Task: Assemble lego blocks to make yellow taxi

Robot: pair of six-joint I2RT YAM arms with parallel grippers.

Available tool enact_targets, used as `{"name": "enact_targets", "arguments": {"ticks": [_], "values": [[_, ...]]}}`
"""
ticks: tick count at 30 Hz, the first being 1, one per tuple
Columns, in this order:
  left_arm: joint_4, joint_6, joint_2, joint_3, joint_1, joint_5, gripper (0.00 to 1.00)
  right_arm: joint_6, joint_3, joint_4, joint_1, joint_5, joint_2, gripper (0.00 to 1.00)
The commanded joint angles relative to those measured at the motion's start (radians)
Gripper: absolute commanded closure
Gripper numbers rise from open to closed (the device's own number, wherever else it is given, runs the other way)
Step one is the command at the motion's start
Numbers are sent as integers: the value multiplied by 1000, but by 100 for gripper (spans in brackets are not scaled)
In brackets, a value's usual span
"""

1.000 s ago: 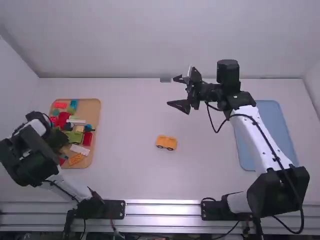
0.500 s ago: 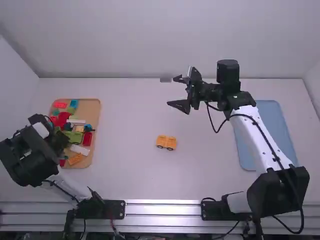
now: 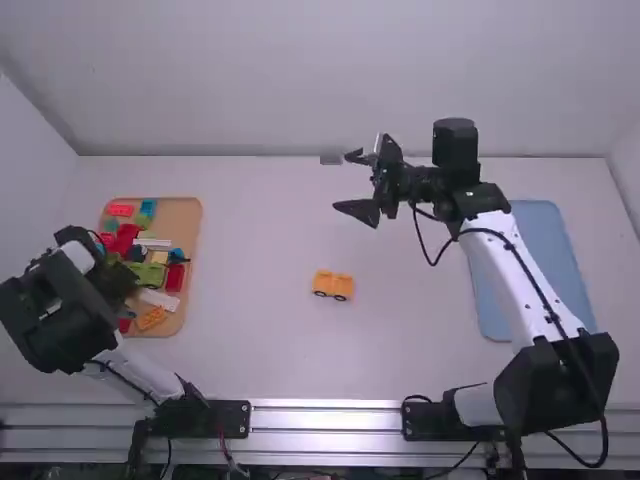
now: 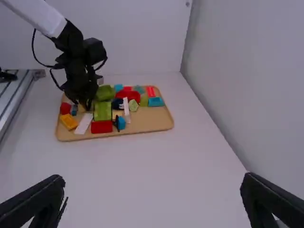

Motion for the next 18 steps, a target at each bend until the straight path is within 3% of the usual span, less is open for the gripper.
{"name": "enact_targets", "arguments": {"ticks": [1,4,8,12,18], "values": [[-21,19,-99,37,-4,44,98,24,-5,24,26,34,-11,1],[3,71,-207,4,-12,150,98,142,-5,89,58,143,-9,1],[113,108,-498,-152,-64,183,98,341,-5,199,103,276,31,1],[218,189,-720,-283,-148,223,98,452,-5,274,108,241,82,1],[352,262,-1062,-467,-378,325,98,674,-2,448,84,8,220,1]]}}
